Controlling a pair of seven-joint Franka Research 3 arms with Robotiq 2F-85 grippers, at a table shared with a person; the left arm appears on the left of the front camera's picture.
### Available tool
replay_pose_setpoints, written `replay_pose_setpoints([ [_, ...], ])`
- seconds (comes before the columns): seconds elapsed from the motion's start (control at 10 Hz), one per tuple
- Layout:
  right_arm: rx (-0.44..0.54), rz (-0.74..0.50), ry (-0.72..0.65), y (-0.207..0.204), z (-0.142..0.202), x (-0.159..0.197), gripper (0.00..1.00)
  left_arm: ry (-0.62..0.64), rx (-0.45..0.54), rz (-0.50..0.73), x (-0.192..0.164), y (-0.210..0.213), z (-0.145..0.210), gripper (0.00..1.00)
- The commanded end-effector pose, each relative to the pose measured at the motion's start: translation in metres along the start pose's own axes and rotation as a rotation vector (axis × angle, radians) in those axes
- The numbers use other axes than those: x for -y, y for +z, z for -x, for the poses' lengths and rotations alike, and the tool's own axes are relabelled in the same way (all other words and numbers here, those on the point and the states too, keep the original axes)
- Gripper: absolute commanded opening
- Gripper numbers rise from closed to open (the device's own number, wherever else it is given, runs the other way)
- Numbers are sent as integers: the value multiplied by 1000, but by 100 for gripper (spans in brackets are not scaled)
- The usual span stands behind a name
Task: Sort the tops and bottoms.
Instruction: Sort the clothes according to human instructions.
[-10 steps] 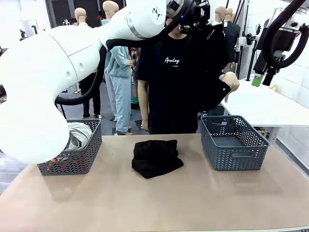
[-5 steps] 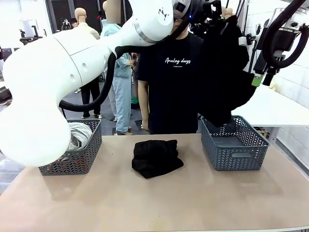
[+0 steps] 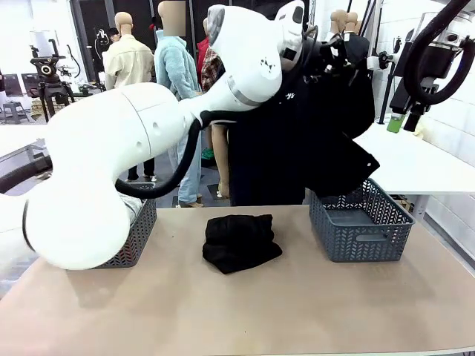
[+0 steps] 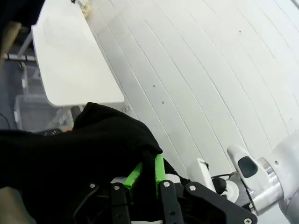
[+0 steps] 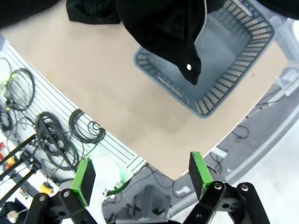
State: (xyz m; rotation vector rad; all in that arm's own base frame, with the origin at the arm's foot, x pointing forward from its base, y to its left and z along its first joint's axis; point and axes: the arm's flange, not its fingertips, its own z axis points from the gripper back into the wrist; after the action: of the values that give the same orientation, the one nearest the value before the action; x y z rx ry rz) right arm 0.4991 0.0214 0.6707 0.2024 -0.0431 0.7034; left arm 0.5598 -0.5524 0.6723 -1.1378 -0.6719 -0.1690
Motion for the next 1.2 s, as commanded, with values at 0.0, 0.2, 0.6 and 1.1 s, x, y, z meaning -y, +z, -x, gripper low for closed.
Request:
replay_pose_setpoints([
  [0.0,-9,0,-5,0,2,-1,100,27,-20,18,48,-84,-66,0],
  [0.2,-9,0,-5,0,2,-1,100,0,0,0,0,0,0,0],
  [0.6,-9,0,-5,0,2,-1,100,11,-10,-8,-6,-5,4,0],
  [1.1,-9,0,-5,0,2,-1,100,126,-8,233,-36,-82,14,0],
])
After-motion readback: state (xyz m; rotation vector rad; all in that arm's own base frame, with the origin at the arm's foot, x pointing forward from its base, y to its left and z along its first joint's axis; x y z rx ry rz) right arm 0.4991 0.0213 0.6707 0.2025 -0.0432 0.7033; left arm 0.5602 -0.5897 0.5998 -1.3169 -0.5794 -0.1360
